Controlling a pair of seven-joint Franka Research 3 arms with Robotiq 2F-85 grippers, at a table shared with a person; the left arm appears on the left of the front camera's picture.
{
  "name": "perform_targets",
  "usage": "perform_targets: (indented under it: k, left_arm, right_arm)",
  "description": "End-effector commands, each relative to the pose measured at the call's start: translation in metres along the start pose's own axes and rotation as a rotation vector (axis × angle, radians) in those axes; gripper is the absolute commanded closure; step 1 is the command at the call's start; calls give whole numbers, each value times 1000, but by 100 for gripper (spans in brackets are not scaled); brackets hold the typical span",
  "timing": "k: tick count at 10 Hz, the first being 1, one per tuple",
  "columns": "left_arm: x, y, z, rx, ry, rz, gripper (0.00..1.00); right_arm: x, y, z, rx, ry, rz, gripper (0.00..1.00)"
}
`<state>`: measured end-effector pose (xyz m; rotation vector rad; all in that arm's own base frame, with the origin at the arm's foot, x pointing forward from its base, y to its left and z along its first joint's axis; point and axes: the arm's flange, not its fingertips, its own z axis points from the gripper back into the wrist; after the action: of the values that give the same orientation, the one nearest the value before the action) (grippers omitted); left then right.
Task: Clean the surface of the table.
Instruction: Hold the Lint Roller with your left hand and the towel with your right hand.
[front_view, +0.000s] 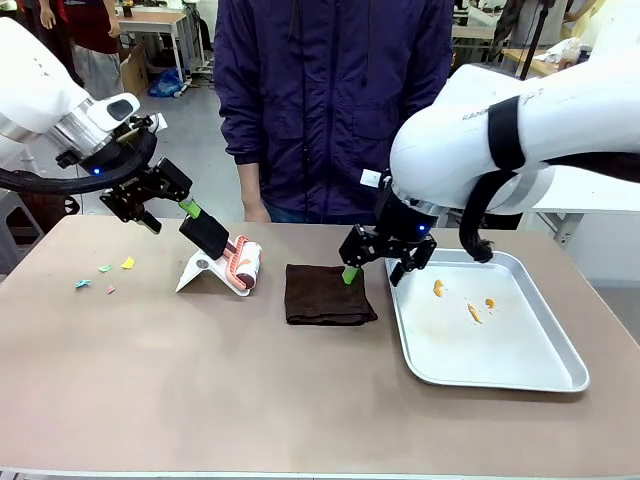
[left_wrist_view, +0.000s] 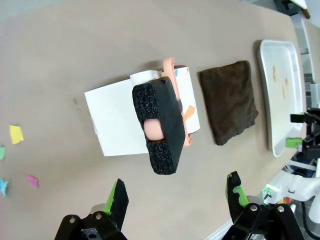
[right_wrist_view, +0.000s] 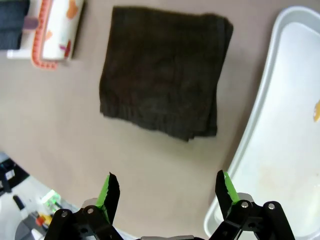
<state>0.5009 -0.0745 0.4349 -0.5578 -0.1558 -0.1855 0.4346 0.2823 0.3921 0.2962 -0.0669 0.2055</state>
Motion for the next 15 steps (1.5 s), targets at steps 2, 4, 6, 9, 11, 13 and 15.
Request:
perform_targets:
  k: [2, 4, 6, 9, 11, 13, 15]
  left_arm:
    - [10, 5, -12, -36, -8, 45, 0]
    - [18, 7, -22, -75, -1, 49, 0]
    - [24, 10, -33, -82, 24, 71, 0]
    - [27, 3, -36, -83, 39, 80, 0]
    - [30, -3, -41, -81, 47, 82, 0]
    - [31, -7, -41, -74, 50, 82, 0]
    - [33, -13, -44, -62, 55, 88, 0]
  right_arm:
    - [35, 5, -36, -67, -28, -84, 0]
    - [42, 10, -53, -83, -52, -70, 0]
    - [50, 13, -74, -135, -67, -97, 0]
    - [57, 14, -94, -195, -127, -175, 0]
    - [61, 14, -103, -200, -126, -196, 0]
    - [62, 13, -101, -193, -135, -198, 0]
    - [63, 12, -103, -207, -126, -208, 0]
